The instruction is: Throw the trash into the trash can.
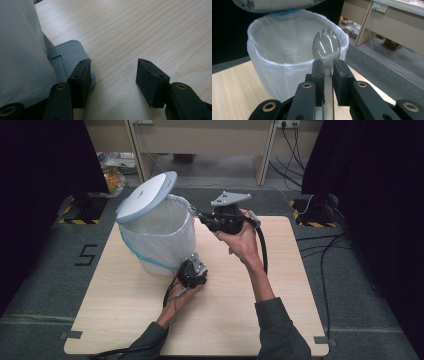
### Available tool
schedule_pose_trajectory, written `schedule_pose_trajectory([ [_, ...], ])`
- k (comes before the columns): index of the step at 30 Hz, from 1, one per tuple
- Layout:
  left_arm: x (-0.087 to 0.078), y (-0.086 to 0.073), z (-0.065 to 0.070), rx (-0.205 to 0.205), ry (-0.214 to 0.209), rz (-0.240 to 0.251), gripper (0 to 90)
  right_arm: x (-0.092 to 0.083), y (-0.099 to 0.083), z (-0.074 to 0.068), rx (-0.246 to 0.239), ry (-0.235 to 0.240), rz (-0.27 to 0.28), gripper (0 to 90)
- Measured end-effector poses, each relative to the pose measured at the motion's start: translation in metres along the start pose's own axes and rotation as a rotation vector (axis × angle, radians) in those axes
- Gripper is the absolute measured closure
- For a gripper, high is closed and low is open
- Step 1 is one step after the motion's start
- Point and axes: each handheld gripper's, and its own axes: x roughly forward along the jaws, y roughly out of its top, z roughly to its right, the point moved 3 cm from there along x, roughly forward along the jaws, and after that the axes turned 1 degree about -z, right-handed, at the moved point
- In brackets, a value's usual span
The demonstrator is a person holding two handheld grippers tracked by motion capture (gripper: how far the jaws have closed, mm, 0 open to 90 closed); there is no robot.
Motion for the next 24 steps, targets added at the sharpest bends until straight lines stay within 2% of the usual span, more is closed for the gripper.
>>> schedule_pose_trajectory([
  [8, 0.0, 0.0, 0.0, 0.005, -0.001, -0.004, 45.2, 0.014, 0.015, -0.007, -0.01, 0.023, -0.003, 79.6],
  [24, 0.0, 0.0, -0.001, 0.01, -0.003, -0.009, 45.5, 0.058, 0.043, -0.024, -0.011, 0.077, -0.018, 79.6],
])
